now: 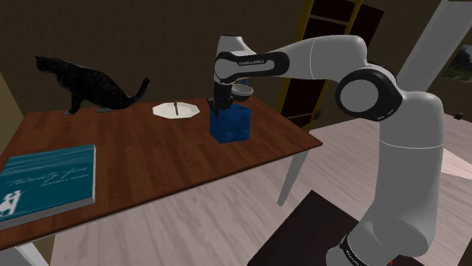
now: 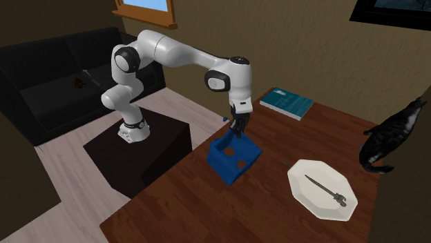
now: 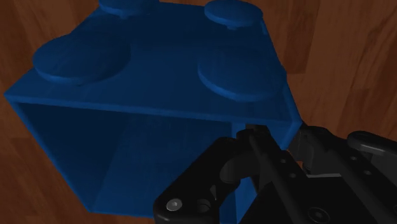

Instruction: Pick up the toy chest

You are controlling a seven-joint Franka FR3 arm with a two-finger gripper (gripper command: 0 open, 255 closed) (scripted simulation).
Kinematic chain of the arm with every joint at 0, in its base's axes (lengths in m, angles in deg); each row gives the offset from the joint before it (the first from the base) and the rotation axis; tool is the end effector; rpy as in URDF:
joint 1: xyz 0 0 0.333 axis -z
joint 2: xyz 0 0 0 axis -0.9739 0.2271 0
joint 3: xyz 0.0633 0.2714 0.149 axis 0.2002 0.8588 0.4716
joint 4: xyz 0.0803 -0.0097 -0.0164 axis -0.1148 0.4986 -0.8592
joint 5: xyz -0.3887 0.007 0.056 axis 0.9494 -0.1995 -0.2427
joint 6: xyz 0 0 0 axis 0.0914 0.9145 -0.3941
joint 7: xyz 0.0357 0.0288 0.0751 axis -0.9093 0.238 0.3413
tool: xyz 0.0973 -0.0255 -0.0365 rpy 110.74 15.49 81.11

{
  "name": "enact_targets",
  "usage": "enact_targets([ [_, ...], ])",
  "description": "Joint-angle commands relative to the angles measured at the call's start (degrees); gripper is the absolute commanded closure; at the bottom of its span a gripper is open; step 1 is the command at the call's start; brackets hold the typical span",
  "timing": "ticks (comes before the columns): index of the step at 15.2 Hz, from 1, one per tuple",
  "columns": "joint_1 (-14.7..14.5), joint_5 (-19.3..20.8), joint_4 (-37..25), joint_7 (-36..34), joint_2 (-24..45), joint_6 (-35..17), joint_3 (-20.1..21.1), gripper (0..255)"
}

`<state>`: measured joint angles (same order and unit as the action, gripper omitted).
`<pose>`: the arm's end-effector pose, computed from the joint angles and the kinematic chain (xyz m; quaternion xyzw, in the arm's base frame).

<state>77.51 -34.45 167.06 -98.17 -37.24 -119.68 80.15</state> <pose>0.6964 0.0200 0.4546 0.9920 -0.1125 0.0555 0.0118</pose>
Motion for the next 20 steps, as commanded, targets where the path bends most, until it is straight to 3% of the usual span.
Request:
enact_targets([
  [1, 0.2, -1.4, 0.1, 0.1, 1.9, 0.6, -0.2, 255],
  [4, 0.6, -1.3, 2.5, 0.2, 0.2, -0.2, 0.0, 255],
  [20, 0.7, -1.4, -8.2, 0.4, -0.4, 11.2, 0.4, 255],
])
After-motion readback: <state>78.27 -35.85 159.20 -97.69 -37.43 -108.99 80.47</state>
